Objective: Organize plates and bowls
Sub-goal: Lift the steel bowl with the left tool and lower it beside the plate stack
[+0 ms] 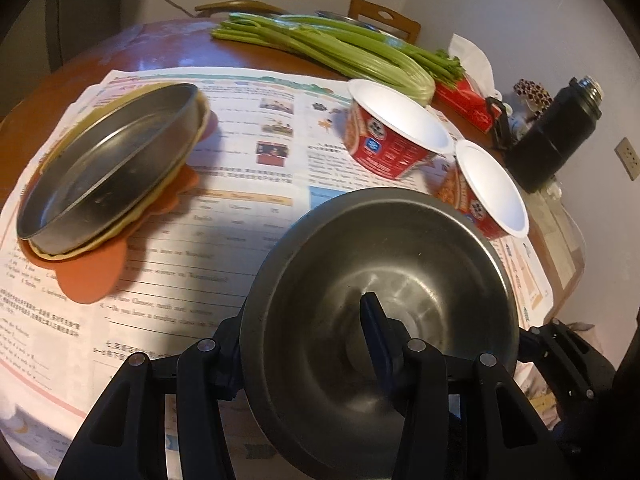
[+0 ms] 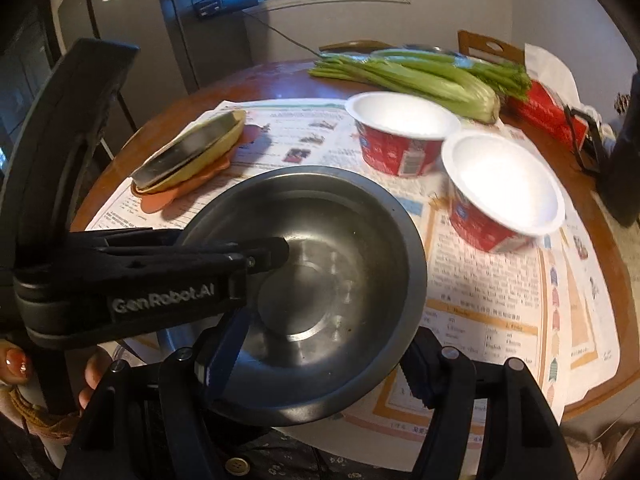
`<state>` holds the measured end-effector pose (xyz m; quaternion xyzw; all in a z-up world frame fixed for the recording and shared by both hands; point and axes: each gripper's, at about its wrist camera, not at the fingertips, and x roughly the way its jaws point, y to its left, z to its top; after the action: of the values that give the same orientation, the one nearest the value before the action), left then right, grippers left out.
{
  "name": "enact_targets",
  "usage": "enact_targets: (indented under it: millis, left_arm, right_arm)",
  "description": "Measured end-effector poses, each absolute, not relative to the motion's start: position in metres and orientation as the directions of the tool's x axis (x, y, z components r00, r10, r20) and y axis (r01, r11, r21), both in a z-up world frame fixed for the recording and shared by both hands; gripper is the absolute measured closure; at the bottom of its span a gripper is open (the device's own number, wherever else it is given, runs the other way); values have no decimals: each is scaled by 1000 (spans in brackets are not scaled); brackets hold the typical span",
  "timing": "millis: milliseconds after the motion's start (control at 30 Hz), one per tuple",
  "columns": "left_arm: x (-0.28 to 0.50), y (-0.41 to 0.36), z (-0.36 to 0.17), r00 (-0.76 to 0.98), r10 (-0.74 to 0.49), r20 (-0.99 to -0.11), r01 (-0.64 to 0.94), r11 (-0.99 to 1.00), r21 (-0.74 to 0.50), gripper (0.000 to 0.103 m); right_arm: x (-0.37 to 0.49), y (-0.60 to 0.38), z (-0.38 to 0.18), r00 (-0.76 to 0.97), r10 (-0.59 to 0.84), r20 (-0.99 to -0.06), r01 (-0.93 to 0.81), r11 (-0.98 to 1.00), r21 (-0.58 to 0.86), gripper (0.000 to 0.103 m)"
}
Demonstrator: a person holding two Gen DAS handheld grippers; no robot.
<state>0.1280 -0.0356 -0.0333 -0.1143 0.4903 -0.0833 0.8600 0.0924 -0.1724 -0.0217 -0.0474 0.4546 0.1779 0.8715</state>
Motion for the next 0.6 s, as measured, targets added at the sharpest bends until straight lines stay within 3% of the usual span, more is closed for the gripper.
enact_targets:
  millis: [600]
  left_arm:
    - [130, -46, -28, 517, -156, -841, 23, 985, -169, 51]
  right_arm:
    - [95, -189, -28, 537, 255, -804, -316, 945, 89, 32]
